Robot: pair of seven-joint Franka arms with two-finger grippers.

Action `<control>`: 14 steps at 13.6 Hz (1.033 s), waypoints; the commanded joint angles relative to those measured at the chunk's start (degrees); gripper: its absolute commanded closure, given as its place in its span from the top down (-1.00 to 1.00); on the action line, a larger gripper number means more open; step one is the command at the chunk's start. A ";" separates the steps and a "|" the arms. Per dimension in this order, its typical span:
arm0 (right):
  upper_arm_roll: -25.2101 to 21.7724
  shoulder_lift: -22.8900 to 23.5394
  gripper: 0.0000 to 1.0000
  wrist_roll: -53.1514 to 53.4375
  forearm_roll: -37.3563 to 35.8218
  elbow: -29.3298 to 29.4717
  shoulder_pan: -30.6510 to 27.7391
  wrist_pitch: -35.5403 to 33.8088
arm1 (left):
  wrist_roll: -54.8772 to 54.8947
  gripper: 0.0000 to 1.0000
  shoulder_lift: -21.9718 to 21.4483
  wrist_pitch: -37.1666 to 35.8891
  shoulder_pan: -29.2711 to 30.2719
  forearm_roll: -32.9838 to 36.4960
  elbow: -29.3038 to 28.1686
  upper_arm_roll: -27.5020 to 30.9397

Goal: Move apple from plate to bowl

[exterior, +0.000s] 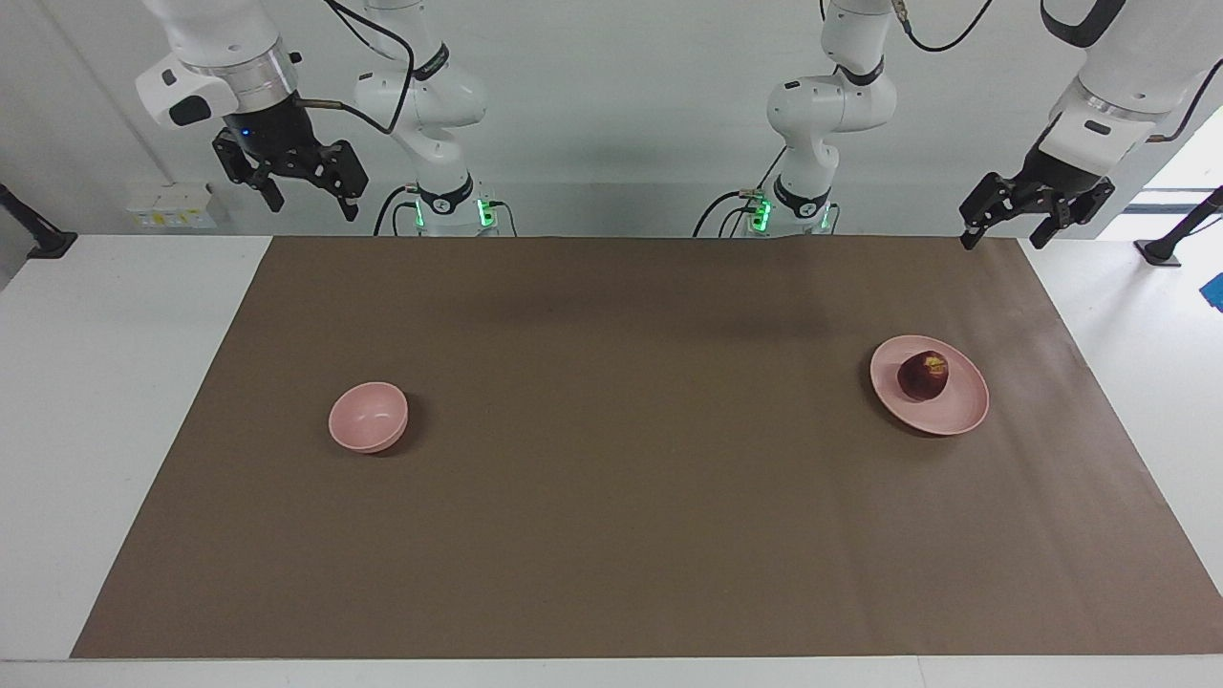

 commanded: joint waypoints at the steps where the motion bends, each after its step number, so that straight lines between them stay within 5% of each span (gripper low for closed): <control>1: 0.13 -1.12 1.00 -1.30 -0.01 -1.17 -0.41 0.30 | 0.15 1.00 -1.11 -0.09 -0.57 0.92 -1.25 0.29; 14: 0.13 -1.12 1.00 -1.30 -0.10 -1.17 -0.41 0.21 | 9.29 1.00 -0.41 19.06 -0.48 1.01 -18.73 2.75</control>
